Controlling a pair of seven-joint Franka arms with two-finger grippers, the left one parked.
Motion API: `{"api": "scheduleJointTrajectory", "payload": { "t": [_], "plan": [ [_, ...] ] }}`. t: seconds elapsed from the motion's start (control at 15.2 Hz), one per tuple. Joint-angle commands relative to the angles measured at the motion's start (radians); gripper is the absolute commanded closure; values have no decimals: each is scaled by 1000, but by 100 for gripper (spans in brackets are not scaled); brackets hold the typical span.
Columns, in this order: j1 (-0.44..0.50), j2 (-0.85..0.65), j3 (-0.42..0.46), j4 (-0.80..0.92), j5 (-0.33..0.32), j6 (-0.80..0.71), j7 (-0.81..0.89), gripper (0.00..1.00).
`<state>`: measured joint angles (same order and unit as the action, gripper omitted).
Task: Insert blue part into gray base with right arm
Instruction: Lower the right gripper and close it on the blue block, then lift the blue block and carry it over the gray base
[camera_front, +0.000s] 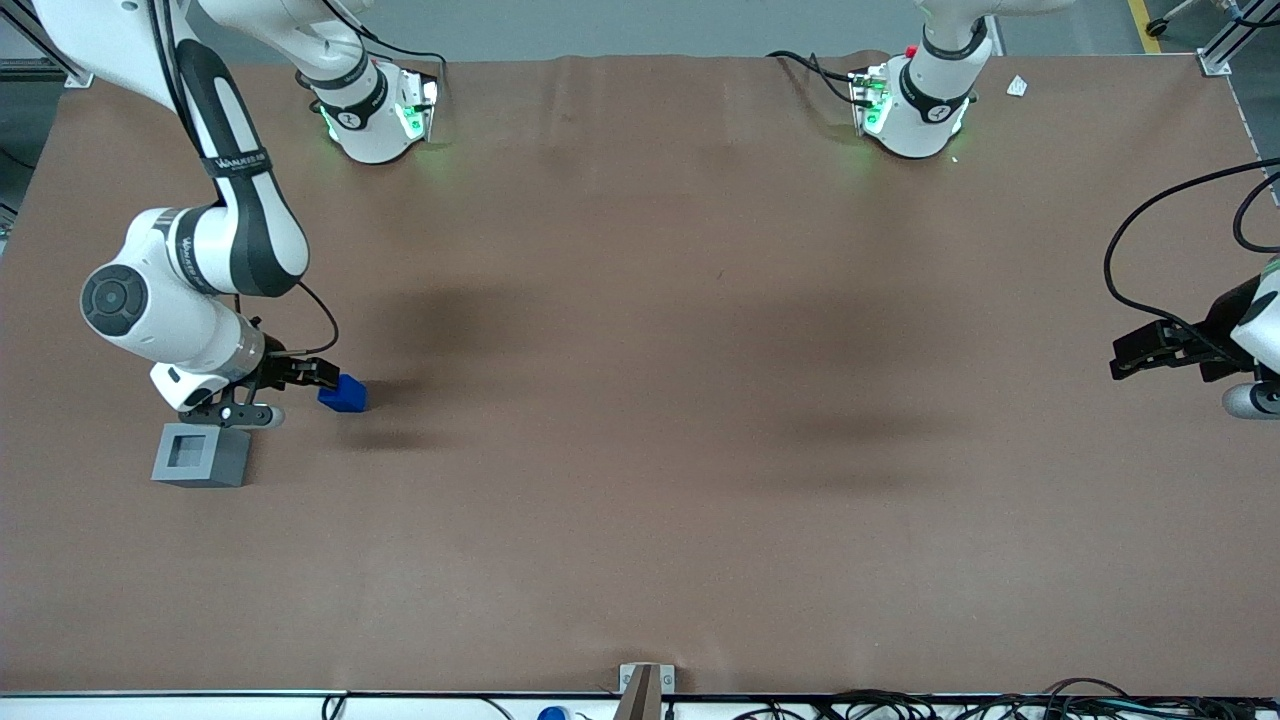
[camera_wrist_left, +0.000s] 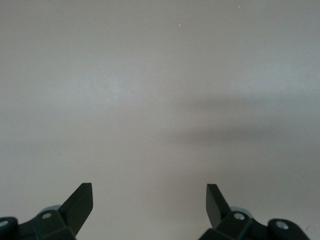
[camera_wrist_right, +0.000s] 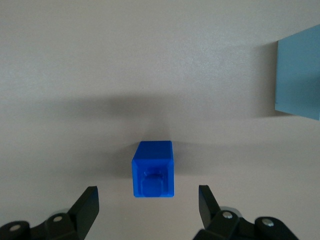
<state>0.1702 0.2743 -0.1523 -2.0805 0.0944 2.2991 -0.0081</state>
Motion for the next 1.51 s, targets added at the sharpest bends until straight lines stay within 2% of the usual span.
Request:
{"api": "scheduleJointTrajectory", "payload": {
  "t": [0.0, 0.33, 1.18, 1.32, 1.45],
  "plan": [
    [0, 26, 4, -13, 18, 52, -1, 12],
    [23, 60, 4, -15, 18, 65, -1, 15],
    [12, 109, 2, -21, 16, 57, -10, 17],
    [12, 111, 4, -21, 16, 57, -10, 23],
    [12, 111, 4, -21, 16, 57, -10, 36]
  ]
}}
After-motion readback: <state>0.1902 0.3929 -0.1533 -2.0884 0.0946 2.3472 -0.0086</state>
